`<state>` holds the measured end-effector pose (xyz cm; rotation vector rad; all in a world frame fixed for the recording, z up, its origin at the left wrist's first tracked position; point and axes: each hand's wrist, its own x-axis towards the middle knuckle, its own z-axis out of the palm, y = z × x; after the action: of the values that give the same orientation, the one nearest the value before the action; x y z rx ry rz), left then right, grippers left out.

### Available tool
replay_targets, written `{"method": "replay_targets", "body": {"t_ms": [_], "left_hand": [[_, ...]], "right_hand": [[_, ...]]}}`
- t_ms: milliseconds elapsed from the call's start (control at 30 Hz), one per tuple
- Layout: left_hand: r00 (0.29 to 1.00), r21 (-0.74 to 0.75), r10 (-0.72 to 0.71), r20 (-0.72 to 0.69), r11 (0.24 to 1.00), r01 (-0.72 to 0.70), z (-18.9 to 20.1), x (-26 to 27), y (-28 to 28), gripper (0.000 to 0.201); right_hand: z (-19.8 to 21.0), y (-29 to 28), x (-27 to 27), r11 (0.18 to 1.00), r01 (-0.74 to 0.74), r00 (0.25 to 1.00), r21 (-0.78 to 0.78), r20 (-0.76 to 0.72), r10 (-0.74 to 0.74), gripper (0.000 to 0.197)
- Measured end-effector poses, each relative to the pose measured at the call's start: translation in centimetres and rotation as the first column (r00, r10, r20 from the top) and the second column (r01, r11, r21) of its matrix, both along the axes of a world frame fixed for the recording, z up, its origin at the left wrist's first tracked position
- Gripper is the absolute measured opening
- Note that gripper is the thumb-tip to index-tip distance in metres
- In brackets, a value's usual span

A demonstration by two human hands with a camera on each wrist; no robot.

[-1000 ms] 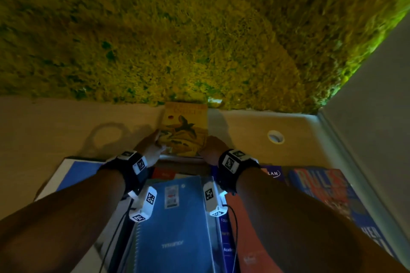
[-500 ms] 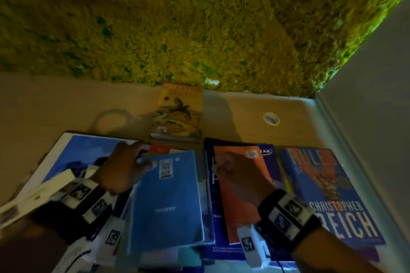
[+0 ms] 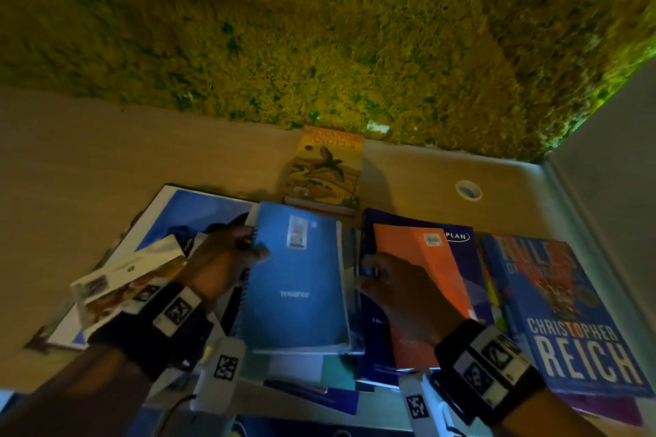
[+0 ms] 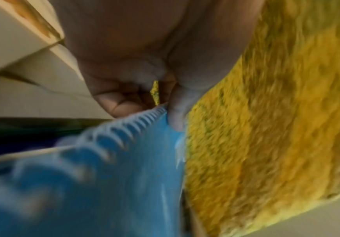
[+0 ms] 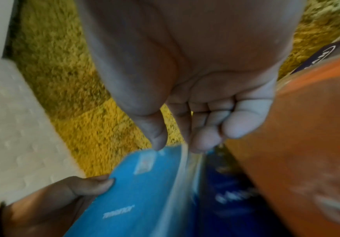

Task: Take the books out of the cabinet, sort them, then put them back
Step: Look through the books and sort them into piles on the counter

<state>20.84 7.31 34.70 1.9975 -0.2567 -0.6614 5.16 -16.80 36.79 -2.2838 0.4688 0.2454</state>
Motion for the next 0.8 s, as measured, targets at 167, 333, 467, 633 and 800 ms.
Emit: {"method": "replay_targets", "body": {"t_ms": [167, 333, 467, 633, 800], "left_hand": [[0.99, -0.217, 0.003, 0.144, 0.976, 0.028, 4.9, -0.1, 0.5, 0.032], [0.972, -0.335, 0.022, 0.233, 0.94, 0.059, 7.4, -1.9, 1.0, 0.016], [0.988, -0.436, 0.15, 0.03, 0.892, -0.122, 6.0, -1.7, 1.3, 0.029], [0.975, -0.279, 0.211, -0.075, 0.934, -0.223, 0.8, 0.8, 2.4, 0.04], [0.962, -0.137, 0.232, -0.146, 0.958, -0.252, -2.7, 1.7, 2.1, 0.03]], "right_hand": [[0.3, -0.2, 0.6, 0.933, 0.149, 0.976, 0.326, 0.105, -0.192, 0.022], [0.9, -0.8, 0.5, 0.78, 0.217, 0.956, 0.587, 0.034, -0.291, 0.026], [0.3, -0.8, 0.5, 0.837, 0.179, 0.973, 0.518, 0.033, -0.228, 0.021], [0.2, -2.2, 1.4, 0.752, 0.311, 0.92, 0.581, 0.013, -0.391, 0.027], [0.5, -3.1, 1.3, 0.747, 0.304, 0.909, 0.591, 0.056, -0.413, 0.022]]}}
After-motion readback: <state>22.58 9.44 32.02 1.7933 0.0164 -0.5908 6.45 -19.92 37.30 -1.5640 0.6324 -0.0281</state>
